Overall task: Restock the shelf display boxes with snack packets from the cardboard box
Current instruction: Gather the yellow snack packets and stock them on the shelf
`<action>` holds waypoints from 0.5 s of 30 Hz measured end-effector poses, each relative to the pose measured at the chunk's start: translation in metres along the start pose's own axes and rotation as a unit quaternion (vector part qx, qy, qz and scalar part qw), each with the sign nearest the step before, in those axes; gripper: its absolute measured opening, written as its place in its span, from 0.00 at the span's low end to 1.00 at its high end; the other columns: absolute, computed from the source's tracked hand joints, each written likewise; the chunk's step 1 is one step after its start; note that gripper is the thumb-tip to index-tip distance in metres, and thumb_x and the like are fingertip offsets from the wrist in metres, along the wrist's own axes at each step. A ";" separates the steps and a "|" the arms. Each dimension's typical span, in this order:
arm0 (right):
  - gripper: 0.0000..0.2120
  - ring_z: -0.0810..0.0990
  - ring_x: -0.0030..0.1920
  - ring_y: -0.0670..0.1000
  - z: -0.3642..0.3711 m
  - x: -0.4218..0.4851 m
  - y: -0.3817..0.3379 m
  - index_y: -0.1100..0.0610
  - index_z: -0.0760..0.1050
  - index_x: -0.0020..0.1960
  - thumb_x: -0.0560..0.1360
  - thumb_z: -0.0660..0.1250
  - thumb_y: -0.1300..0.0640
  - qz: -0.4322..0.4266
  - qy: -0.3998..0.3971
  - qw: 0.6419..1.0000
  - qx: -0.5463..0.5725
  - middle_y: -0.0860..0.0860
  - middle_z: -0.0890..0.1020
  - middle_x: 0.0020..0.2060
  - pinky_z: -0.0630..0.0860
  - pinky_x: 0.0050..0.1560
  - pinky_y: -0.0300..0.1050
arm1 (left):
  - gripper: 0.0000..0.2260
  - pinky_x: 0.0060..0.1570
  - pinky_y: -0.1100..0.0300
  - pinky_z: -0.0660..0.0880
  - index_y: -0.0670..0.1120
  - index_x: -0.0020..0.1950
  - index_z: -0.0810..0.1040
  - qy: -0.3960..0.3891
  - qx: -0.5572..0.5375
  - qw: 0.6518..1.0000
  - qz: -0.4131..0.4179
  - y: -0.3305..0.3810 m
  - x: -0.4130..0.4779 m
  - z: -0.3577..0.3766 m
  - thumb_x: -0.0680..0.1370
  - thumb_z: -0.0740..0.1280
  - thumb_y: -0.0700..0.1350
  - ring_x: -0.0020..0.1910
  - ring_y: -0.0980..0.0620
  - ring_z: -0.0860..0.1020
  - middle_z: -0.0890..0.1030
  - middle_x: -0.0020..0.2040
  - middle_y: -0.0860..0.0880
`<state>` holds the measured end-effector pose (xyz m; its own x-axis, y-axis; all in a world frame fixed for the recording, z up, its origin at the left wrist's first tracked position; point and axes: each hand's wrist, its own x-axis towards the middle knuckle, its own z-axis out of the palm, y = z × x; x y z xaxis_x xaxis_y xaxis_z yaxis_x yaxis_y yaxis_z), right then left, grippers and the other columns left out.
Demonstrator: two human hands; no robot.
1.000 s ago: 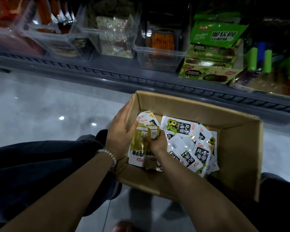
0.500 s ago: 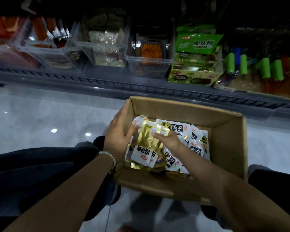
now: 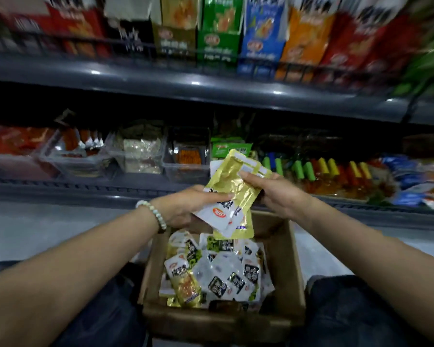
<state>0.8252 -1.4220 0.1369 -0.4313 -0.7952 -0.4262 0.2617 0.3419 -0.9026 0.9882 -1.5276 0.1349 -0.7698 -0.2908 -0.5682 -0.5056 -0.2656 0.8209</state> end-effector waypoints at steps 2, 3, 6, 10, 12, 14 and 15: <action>0.14 0.82 0.50 0.55 -0.007 -0.020 -0.019 0.59 0.80 0.53 0.70 0.73 0.55 -0.025 0.008 0.999 -0.035 0.55 0.85 0.47 0.75 0.58 0.53 | 0.10 0.43 0.61 0.79 0.43 0.51 0.81 -0.019 0.078 0.996 0.024 0.023 -0.020 -0.001 0.74 0.71 0.47 0.41 0.52 0.83 0.85 0.45 0.47; 0.15 0.82 0.48 0.53 -0.011 -0.030 -0.027 0.59 0.81 0.50 0.68 0.74 0.51 -0.040 0.015 0.997 -0.061 0.53 0.85 0.45 0.75 0.55 0.51 | 0.09 0.47 0.60 0.80 0.44 0.51 0.81 -0.030 0.111 0.993 0.028 0.032 -0.030 -0.001 0.75 0.71 0.47 0.43 0.51 0.83 0.85 0.46 0.48; 0.19 0.80 0.41 0.48 -0.019 -0.049 -0.039 0.65 0.80 0.46 0.68 0.74 0.48 -0.065 0.039 0.988 -0.133 0.53 0.84 0.39 0.73 0.49 0.46 | 0.11 0.54 0.55 0.78 0.45 0.55 0.80 -0.054 0.163 0.985 0.015 0.044 -0.047 0.003 0.75 0.71 0.46 0.49 0.49 0.83 0.85 0.51 0.47; 0.23 0.81 0.42 0.45 -0.027 -0.054 -0.038 0.70 0.78 0.47 0.66 0.75 0.49 -0.056 0.060 0.990 -0.114 0.51 0.84 0.39 0.72 0.54 0.44 | 0.12 0.57 0.55 0.78 0.46 0.56 0.80 -0.014 0.082 0.996 0.028 0.039 -0.050 0.009 0.74 0.71 0.48 0.51 0.50 0.83 0.85 0.50 0.48; 0.17 0.81 0.50 0.48 -0.031 -0.051 -0.033 0.64 0.81 0.46 0.67 0.75 0.50 -0.049 0.114 0.990 -0.066 0.52 0.85 0.44 0.71 0.56 0.44 | 0.14 0.55 0.56 0.78 0.46 0.58 0.79 0.022 -0.018 0.999 0.040 0.038 -0.046 0.007 0.75 0.69 0.50 0.50 0.52 0.83 0.85 0.51 0.48; 0.11 0.78 0.56 0.50 -0.031 -0.047 -0.031 0.57 0.81 0.44 0.68 0.75 0.50 -0.048 0.175 0.983 -0.010 0.50 0.84 0.46 0.70 0.62 0.48 | 0.16 0.51 0.56 0.80 0.46 0.61 0.78 0.040 -0.112 0.991 0.057 0.044 -0.041 0.003 0.76 0.65 0.52 0.50 0.49 0.83 0.84 0.53 0.46; 0.09 0.76 0.57 0.50 -0.031 -0.046 -0.032 0.56 0.80 0.43 0.70 0.74 0.51 -0.050 0.206 0.977 0.018 0.48 0.82 0.45 0.69 0.63 0.49 | 0.17 0.49 0.55 0.80 0.46 0.60 0.77 0.046 -0.150 0.985 0.068 0.049 -0.039 0.002 0.77 0.64 0.54 0.49 0.48 0.83 0.84 0.54 0.44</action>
<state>0.8103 -1.3808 0.1834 -0.7655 -0.5512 -0.3318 0.2283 0.2494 -0.9411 0.9928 -1.5275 0.1971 -0.7774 -0.4207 -0.4676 -0.2507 -0.4745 0.8438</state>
